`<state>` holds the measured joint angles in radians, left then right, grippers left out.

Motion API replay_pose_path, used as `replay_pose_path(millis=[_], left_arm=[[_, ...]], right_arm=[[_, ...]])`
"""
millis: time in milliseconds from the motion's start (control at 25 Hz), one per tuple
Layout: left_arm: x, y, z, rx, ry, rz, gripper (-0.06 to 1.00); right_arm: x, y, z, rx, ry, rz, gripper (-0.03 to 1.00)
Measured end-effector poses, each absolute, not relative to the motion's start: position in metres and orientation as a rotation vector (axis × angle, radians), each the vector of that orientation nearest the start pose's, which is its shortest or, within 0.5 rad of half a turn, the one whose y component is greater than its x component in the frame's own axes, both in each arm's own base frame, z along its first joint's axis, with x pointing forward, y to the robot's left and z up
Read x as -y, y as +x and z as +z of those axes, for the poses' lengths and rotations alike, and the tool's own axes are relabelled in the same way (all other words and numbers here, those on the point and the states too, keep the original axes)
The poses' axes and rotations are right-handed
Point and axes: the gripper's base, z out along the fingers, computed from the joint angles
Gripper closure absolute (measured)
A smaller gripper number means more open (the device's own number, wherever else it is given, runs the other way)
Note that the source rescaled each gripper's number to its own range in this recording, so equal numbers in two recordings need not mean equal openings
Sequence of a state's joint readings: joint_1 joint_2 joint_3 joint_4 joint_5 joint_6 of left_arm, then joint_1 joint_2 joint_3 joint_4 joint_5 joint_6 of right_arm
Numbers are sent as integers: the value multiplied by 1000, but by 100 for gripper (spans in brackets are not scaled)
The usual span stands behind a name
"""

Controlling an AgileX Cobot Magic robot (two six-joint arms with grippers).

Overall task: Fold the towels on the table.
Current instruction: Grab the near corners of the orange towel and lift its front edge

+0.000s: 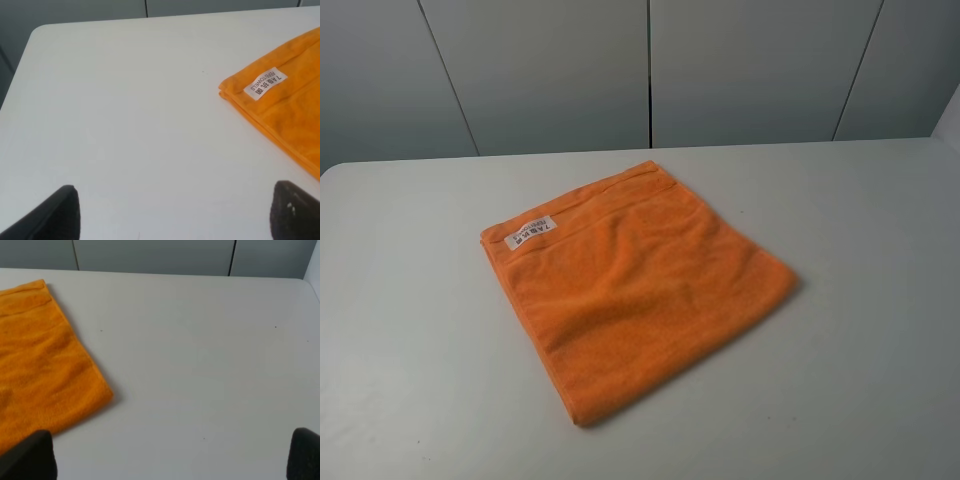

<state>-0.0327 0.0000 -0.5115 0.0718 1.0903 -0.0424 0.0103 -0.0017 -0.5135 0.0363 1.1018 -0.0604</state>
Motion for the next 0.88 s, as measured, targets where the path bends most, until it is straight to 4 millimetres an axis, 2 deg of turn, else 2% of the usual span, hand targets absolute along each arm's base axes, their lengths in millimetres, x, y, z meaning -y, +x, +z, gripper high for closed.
replay_pose_path(millis=[880], left_arm=[[-6,-7,278,-2060,-15,40,-4]], right_arm=[[-3,-9,278,-2068,-76,13,-3]])
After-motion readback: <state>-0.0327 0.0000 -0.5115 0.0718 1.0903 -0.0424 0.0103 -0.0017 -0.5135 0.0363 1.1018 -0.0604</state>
